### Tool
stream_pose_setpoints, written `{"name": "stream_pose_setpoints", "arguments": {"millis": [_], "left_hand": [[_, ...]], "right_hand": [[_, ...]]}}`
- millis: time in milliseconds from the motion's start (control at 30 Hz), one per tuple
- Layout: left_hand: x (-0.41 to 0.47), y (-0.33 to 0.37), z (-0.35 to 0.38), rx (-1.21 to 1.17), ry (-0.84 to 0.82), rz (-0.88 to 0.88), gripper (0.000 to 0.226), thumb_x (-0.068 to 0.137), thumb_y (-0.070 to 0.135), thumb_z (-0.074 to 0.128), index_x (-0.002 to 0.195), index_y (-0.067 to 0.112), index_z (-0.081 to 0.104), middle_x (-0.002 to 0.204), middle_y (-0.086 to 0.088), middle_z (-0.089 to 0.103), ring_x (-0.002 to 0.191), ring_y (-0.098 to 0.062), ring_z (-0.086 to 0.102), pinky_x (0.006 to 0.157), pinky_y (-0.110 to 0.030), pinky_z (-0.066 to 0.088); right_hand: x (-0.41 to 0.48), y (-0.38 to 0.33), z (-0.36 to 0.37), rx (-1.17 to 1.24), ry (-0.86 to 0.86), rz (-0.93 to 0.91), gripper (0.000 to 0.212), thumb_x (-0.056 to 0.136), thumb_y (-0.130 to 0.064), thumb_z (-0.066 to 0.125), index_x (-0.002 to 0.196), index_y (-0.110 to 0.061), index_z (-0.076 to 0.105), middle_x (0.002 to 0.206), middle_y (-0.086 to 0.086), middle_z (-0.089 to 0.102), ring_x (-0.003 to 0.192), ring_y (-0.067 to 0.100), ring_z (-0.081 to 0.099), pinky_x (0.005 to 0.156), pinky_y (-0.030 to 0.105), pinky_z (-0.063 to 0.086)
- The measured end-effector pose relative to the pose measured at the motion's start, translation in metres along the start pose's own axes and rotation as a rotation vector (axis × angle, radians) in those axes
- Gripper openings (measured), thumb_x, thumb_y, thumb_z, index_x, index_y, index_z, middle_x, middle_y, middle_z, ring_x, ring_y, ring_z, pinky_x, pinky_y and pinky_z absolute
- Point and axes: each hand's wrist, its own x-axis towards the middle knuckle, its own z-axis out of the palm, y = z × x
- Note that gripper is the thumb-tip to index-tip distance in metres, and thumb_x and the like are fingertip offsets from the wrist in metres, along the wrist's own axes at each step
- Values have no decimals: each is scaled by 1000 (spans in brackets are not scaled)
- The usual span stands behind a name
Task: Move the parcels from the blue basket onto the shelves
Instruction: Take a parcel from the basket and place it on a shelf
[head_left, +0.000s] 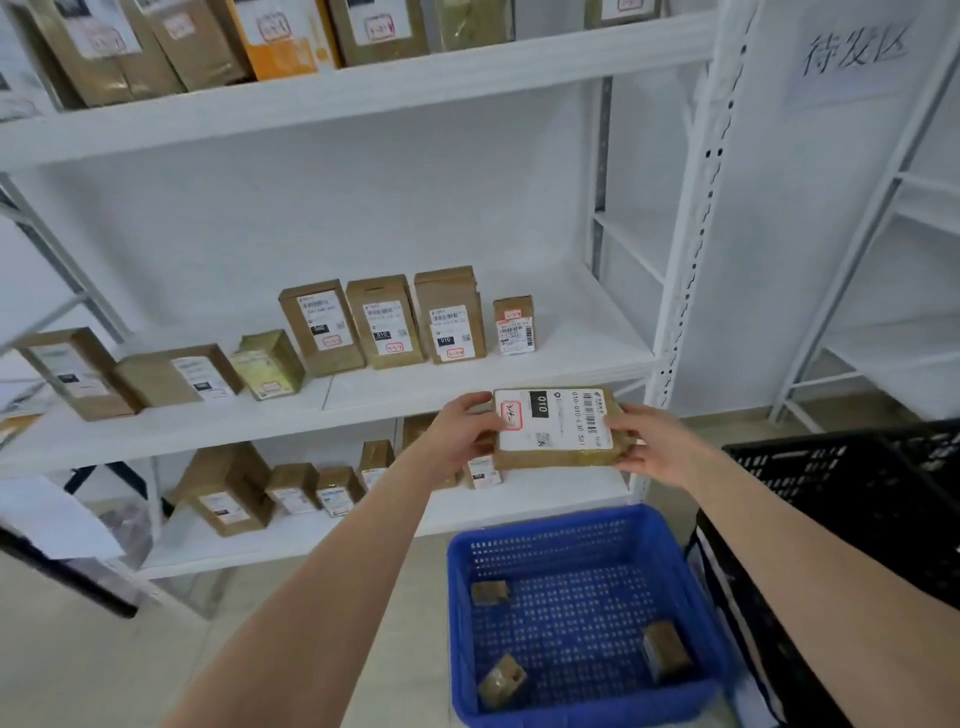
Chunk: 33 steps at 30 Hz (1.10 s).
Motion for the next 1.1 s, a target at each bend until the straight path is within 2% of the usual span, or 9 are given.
{"name": "stream_pose_setpoints", "arguments": {"millis": [133,300,467,567,667,767,833,967,1100], "left_hand": [[-3,-3,-16,66,-28,-6,48,89,1,60,134,9,44,101,-8,71,90,-22,68,81,-39,56],[-11,-6,-44,134,-81,-1,35,92,3,56,124,12,47,97,-4,70,89,-18,67,82,-38,56],[-9,-20,-66,128,-93,-44,50,91,11,61,136,8,42,110,-11,70,107,-26,63,93,-46,52],[-8,-29,-75,87,-100,-60,51,91,10,60,138,4,42,109,-11,71,105,-26,65,91,-44,54],[-7,-36,-81,24,-53,-51,53,92,10,59,141,3,39,110,-13,70,101,-25,66,87,-42,56],[-3,-40,-82,-54,8,-47,52,92,10,58,140,3,39,115,-15,67,98,-25,66,84,-42,57],[-3,-41,-80,-94,40,-45,43,93,9,56,134,2,46,110,-14,68,92,-24,65,78,-39,58],[-2,-41,-80,-131,39,-49,28,95,9,53,122,1,54,95,-9,68,84,-22,64,72,-33,55],[3,-36,-89,-6,65,-71,44,90,11,58,132,2,47,110,-13,66,92,-21,65,67,-27,54]], "right_hand": [[0,1,15,0,39,-12,46,89,2,59,133,-9,51,112,14,67,102,28,64,73,38,54],[3,7,39,-28,39,-26,40,90,-1,59,126,-19,55,110,11,68,107,29,62,97,53,48],[7,10,65,-33,53,-73,37,92,1,55,121,-21,59,107,10,69,108,27,62,99,54,47],[12,15,79,-13,96,-96,43,93,-4,58,134,-14,51,105,10,70,106,25,64,100,49,48],[18,28,88,-2,112,-34,60,86,-16,71,138,-6,43,122,15,61,115,28,57,102,41,46],[14,43,106,-83,12,79,48,83,-22,74,123,-5,52,123,19,57,110,32,58,92,39,49],[10,53,121,-89,-95,144,42,85,-22,72,121,-6,54,119,21,60,107,35,61,91,40,51],[10,64,144,123,-178,133,29,90,-10,64,117,-3,56,116,24,64,105,39,64,94,44,52],[16,64,147,196,-167,113,32,90,-2,62,121,0,55,117,21,66,108,35,64,87,45,56]]}}
